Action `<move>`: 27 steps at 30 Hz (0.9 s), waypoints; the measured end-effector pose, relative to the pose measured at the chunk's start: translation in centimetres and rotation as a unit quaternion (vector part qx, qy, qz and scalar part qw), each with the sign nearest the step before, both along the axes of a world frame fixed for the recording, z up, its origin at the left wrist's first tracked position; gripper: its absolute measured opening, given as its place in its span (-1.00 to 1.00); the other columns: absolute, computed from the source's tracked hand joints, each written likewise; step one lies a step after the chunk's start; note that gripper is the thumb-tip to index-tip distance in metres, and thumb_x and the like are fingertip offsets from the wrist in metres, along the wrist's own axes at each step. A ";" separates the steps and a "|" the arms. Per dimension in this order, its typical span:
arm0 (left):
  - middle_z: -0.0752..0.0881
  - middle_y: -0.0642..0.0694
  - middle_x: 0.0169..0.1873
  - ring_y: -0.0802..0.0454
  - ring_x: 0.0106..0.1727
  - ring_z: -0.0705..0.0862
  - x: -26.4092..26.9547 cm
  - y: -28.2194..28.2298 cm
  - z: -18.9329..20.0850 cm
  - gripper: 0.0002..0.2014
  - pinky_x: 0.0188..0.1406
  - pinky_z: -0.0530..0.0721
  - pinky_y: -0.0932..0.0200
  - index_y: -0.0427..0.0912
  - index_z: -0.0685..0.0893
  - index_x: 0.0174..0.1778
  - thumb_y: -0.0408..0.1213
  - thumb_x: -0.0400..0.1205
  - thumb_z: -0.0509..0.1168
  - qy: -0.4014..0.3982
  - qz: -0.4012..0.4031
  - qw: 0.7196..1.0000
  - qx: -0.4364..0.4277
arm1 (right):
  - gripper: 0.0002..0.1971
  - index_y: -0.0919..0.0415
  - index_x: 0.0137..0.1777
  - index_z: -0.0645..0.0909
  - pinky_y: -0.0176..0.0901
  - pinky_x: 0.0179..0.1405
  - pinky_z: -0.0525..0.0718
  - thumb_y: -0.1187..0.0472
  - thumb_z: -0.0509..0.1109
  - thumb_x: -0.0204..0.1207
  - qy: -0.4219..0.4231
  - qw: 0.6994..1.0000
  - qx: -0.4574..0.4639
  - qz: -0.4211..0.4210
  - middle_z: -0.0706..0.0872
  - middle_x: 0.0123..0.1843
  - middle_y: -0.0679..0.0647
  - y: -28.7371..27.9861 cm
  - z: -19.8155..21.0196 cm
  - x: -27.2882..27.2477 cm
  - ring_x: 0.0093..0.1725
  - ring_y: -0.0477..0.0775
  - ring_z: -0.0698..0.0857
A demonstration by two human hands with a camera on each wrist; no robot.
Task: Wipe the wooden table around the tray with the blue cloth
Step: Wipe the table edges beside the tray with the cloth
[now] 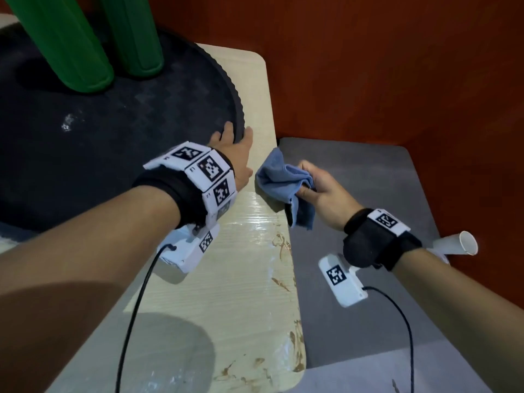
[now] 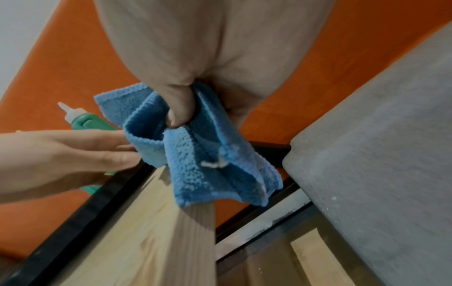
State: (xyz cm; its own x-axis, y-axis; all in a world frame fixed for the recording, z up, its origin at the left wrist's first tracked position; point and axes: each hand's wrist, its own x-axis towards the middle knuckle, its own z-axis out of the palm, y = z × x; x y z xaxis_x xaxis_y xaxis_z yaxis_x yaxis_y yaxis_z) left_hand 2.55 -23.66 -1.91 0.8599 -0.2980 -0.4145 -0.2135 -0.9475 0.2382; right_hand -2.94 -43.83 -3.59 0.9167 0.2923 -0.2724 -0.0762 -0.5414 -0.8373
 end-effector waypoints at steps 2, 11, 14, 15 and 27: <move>-0.25 -0.26 0.65 -0.25 0.66 -0.07 -0.4 0.3 -0.6 -0.27 0.58 0.18 -0.21 -0.08 -0.12 0.67 -0.25 0.68 0.19 0.007 -0.012 1.000 0.009 | -0.78 0.13 -0.18 0.34 -0.10 -0.13 0.38 0.39 0.23 0.64 0.001 1.000 0.001 -0.002 0.44 -0.25 0.01 0.1 -0.2 0.0 -0.19 -0.08 0.44; -0.29 -0.31 0.64 -0.29 0.67 -0.15 -1.7 1.3 -0.9 -0.31 0.62 0.08 -0.19 0.01 -0.12 0.67 -0.23 0.71 0.14 -0.022 -0.045 0.999 0.007 | -0.93 0.29 -0.06 0.45 -0.17 0.08 0.56 0.38 0.21 0.67 0.039 0.999 0.009 0.002 0.67 -0.15 -0.20 -0.9 -0.3 -7.1 0.00 -0.11 0.66; -0.33 -0.35 0.62 -0.32 0.66 -0.17 -2.9 1.9 -0.6 -0.29 0.62 0.04 -0.19 0.03 -0.14 0.67 -0.16 0.71 0.15 -0.064 -0.066 0.995 0.036 | -0.93 0.30 -0.08 0.43 -0.01 0.08 0.59 0.38 0.21 0.66 0.017 1.000 0.010 -0.008 0.69 -0.15 -0.10 -0.6 -0.3 -6.5 0.01 -0.01 0.67; -0.34 -0.34 0.62 -0.31 0.66 -0.18 -3.4 2.1 -0.3 -0.30 0.62 0.01 -0.18 0.02 -0.16 0.67 -0.16 0.72 0.13 -0.075 -0.069 0.994 0.044 | -0.92 0.32 -0.08 0.41 0.09 0.06 0.60 0.37 0.21 0.65 0.005 1.000 0.009 -0.015 0.67 -0.17 -0.02 -0.4 -0.5 -5.8 -0.03 0.07 0.66; -0.23 -0.25 0.66 -0.14 0.69 -0.22 -10.6 0.8 0.5 -0.32 0.66 -0.18 -0.16 -0.28 -0.12 0.66 -0.32 0.67 0.05 -0.109 -0.182 0.966 0.148 | -0.82 0.10 -0.08 0.41 -0.14 -0.16 0.53 0.41 0.24 0.62 -0.075 0.989 -0.085 0.099 0.68 -0.18 -0.01 -0.9 0.3 -6.6 -0.14 -0.02 0.64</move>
State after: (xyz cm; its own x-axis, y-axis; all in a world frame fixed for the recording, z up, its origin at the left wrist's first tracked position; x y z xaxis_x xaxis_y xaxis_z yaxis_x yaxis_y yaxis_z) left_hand -8.08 -22.85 -1.39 0.7970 -0.4936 -0.3481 -0.5601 -0.8196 -0.1201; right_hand -9.49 -44.75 -3.26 0.8797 0.4324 -0.1980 0.1638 -0.6664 -0.7274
